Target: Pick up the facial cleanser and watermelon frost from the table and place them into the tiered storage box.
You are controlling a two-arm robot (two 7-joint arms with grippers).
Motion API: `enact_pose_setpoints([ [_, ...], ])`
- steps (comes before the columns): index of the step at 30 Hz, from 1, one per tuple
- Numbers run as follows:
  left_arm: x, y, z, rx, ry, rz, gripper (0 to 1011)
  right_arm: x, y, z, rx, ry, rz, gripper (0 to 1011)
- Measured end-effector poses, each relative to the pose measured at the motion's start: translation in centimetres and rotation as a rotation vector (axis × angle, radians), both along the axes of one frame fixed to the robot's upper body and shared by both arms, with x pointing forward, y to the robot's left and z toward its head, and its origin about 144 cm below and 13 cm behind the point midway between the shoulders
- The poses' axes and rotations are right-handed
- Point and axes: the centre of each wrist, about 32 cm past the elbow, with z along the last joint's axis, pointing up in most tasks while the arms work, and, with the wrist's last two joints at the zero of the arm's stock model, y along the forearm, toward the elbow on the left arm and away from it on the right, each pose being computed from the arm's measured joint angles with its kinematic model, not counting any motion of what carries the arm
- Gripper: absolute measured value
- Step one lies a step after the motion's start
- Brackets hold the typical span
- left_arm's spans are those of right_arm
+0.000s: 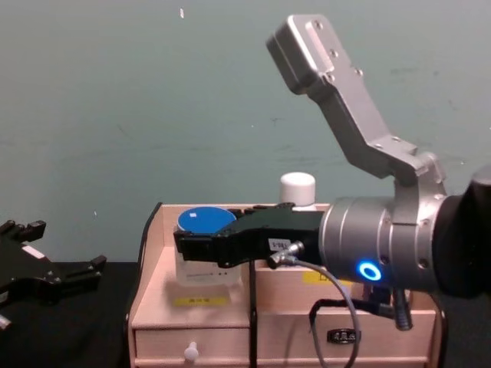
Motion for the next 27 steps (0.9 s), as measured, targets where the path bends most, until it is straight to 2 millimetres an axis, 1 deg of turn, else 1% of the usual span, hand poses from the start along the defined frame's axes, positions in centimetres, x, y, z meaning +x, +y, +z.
enact_pose_setpoints([
  [18, 0.0, 0.0, 0.0, 0.000, 0.000, 0.000, 1001, 2.0, 1.2, -0.2, -0.051, -0.004, -0.033, 715],
  [27, 0.0, 0.0, 0.0, 0.000, 0.000, 0.000, 1001, 2.4, 1.6, -0.4, -0.065, -0.003, -0.040, 715],
])
